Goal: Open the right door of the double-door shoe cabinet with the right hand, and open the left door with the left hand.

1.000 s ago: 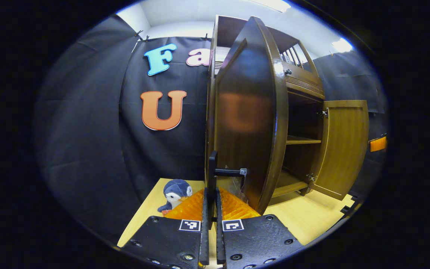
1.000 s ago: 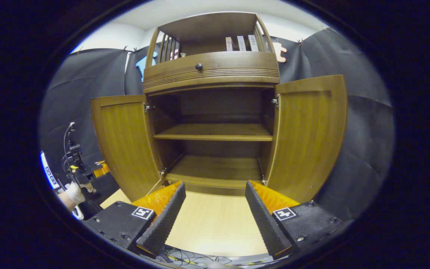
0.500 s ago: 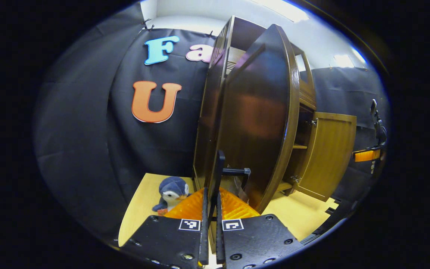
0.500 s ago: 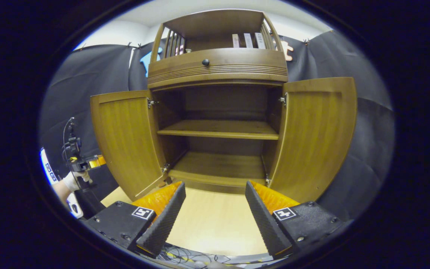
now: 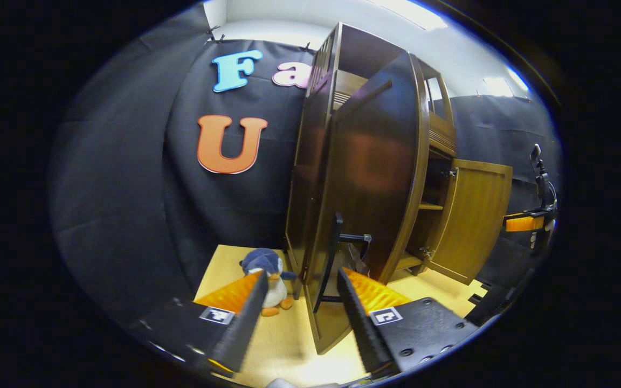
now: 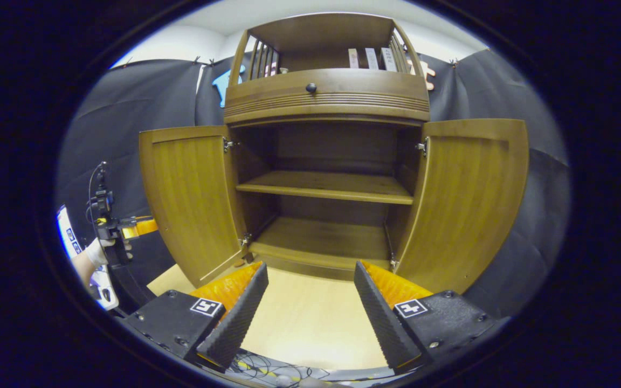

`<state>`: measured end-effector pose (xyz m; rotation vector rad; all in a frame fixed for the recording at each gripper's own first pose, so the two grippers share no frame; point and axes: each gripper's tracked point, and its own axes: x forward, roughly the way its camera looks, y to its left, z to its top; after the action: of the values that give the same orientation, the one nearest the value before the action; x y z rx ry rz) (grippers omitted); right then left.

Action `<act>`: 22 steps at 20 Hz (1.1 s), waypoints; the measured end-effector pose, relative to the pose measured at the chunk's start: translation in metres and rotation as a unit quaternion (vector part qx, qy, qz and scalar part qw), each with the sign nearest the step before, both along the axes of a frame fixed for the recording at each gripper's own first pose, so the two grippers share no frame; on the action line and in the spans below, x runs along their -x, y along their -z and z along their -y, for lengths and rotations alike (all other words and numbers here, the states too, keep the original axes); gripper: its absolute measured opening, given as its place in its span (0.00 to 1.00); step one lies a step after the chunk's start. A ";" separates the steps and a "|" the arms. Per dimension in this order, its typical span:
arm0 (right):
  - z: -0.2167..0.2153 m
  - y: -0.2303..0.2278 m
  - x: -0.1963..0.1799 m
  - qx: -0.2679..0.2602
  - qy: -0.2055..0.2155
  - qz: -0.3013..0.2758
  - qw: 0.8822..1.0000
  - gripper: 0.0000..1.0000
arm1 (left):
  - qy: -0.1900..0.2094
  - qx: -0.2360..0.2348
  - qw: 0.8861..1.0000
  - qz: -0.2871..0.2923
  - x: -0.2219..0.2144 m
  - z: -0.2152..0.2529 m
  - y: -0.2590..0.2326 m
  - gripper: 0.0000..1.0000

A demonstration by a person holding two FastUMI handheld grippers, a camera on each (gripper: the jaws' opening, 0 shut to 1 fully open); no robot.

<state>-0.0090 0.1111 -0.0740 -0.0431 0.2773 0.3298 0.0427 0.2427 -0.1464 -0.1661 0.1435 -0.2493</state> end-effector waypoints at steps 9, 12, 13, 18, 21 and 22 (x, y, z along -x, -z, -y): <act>0.010 -0.009 -0.011 -0.018 0.004 0.021 1.000 1.00 | -0.123 -0.066 0.990 0.015 0.050 0.018 -0.074 0.94; 0.025 -0.018 -0.015 -0.026 0.017 0.033 0.999 1.00 | -0.125 -0.066 0.990 0.006 0.052 0.058 -0.100 0.94; 0.030 -0.020 -0.015 -0.029 0.020 0.035 0.999 1.00 | -0.121 -0.056 0.991 0.011 0.051 0.076 -0.111 0.94; 0.068 -0.032 -0.021 -0.035 0.045 0.049 0.997 1.00 | -0.146 -0.088 0.984 0.045 0.044 0.132 -0.145 0.94; 0.093 -0.035 -0.023 -0.035 0.065 0.054 0.996 1.00 | -0.133 -0.090 0.986 0.044 0.038 0.186 -0.139 0.94; 0.101 -0.036 -0.024 -0.035 0.071 0.056 0.995 1.00 | -0.126 -0.094 0.987 0.041 0.035 0.205 -0.135 0.94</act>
<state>0.0146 0.0097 -0.0380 0.0266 0.1556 0.1955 0.0081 0.0377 -0.0114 0.0144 0.0633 0.0109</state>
